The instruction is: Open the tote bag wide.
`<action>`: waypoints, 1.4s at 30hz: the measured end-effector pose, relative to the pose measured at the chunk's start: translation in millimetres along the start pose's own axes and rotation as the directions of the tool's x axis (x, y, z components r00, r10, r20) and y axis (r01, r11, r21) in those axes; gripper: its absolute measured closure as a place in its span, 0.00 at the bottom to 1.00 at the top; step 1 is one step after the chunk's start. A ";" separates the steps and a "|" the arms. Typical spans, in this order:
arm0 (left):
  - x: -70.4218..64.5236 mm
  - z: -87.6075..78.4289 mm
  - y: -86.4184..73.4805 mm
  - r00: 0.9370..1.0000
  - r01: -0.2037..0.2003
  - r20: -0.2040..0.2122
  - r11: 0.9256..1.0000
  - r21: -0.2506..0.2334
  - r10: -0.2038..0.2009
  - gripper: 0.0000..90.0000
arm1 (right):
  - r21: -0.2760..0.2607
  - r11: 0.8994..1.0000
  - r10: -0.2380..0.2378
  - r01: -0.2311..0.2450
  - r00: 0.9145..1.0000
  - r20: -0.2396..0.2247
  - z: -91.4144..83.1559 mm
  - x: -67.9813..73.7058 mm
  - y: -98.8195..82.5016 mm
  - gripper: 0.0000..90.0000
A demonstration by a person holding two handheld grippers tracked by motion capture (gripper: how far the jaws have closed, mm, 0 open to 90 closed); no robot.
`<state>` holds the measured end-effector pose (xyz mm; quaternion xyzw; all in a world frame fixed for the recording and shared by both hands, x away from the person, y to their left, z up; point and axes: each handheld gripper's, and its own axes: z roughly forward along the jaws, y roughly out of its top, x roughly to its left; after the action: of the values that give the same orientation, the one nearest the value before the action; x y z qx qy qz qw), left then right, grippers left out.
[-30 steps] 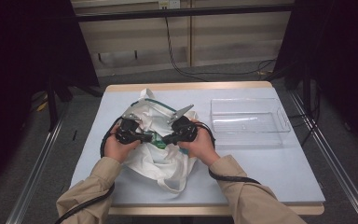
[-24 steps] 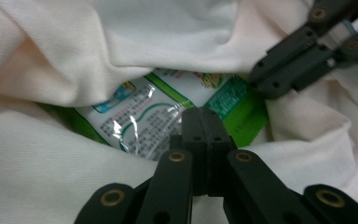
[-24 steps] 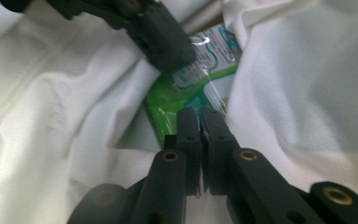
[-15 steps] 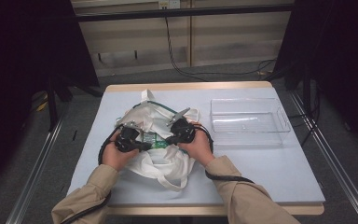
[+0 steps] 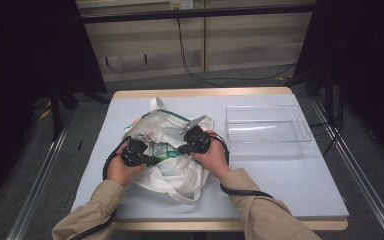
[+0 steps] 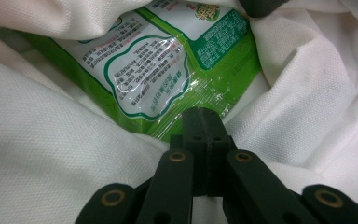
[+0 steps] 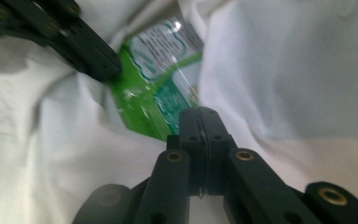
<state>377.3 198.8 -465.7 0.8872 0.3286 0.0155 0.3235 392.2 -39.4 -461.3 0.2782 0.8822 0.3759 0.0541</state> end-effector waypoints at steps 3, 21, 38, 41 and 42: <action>1.2 -0.7 0.6 1.000 0.010 -0.001 1.000 -0.020 -0.010 1.00 | -0.026 0.999 -0.031 0.030 0.999 -0.032 -0.1 5.1 2.8 0.97; 6.1 -2.0 12.9 0.994 0.017 -0.108 0.999 -0.052 -0.023 0.68 | 0.030 0.992 -0.118 0.123 0.983 -0.142 8.1 20.2 -4.3 1.00; 15.1 0.5 7.8 0.993 0.014 -0.118 1.000 0.002 -0.014 0.67 | 0.029 0.994 -0.099 0.104 0.986 -0.136 9.4 19.4 -4.6 0.99; 18.1 2.8 8.7 0.993 0.052 -0.106 0.999 -0.007 -0.052 0.66 | 0.029 0.994 -0.098 0.103 0.986 -0.134 9.5 19.6 -4.6 0.98; 18.1 3.1 9.2 0.992 0.052 -0.111 0.999 -0.005 -0.053 0.68 | 0.027 0.994 -0.102 0.107 0.986 -0.135 9.7 19.4 -4.7 0.98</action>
<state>397.6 202.4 -466.2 0.8756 0.3693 0.0567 0.3060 376.8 -25.5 -469.3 0.2068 0.9036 0.3751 0.0096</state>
